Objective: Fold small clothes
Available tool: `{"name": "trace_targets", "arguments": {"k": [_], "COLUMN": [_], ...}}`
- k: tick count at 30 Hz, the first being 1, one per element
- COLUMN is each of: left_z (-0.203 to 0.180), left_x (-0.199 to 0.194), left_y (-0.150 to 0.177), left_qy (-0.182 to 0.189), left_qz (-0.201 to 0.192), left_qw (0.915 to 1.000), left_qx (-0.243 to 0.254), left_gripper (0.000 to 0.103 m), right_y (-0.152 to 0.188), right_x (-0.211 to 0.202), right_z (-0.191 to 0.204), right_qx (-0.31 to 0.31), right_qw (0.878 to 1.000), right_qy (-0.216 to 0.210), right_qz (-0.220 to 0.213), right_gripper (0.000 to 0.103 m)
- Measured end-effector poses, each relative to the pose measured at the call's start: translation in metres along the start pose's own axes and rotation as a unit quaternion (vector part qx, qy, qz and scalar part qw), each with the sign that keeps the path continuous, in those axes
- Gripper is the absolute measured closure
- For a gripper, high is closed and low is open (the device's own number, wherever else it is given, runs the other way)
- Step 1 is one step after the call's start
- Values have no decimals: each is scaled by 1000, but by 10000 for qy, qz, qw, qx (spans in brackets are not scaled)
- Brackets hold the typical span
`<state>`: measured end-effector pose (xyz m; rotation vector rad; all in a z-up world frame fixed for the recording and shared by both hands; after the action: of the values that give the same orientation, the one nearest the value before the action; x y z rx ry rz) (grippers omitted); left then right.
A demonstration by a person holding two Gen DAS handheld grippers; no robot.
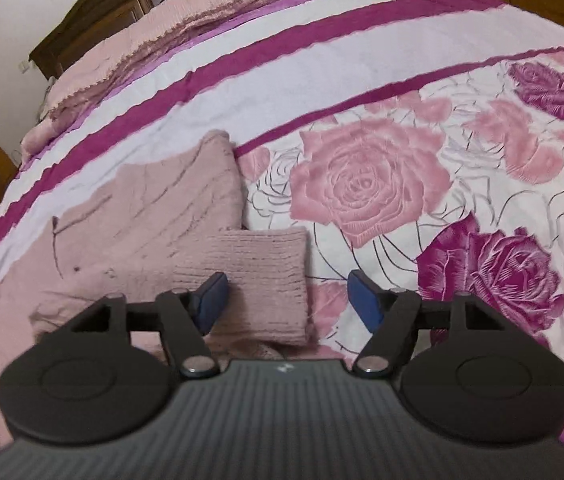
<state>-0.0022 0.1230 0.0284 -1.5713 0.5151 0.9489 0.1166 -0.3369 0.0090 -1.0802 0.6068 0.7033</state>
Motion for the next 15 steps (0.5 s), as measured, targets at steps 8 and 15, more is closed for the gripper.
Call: {"name": "trace_targets", "arguments": {"k": [8, 15], "left_z": [-1, 3], "left_x": [-6, -11], "left_y": [1, 1], "left_qy": [-66, 52], "left_qz": [-57, -139], "left_qw": [9999, 9999], "left_qx": [70, -34], "left_gripper": [0, 0], "right_y": [-12, -40], "right_x": [-22, -79], "right_z": [17, 57], "right_qx": [-43, 56], "right_qw": [9976, 9846], "right_qy": [-614, -1604], "right_qz": [-313, -700], "right_gripper": [96, 96]}}
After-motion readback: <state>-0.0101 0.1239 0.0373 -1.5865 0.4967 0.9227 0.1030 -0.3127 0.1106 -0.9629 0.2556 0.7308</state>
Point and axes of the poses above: each gripper's, at about its wrist camera, not at the fingertips, and x roughly the way its jaws point, z to its left, y to its underside, the point moved 4 cm from there along x, roughly the way its jaws point, and after that the axes turned 4 degrees about z, right-handed, at the moved point
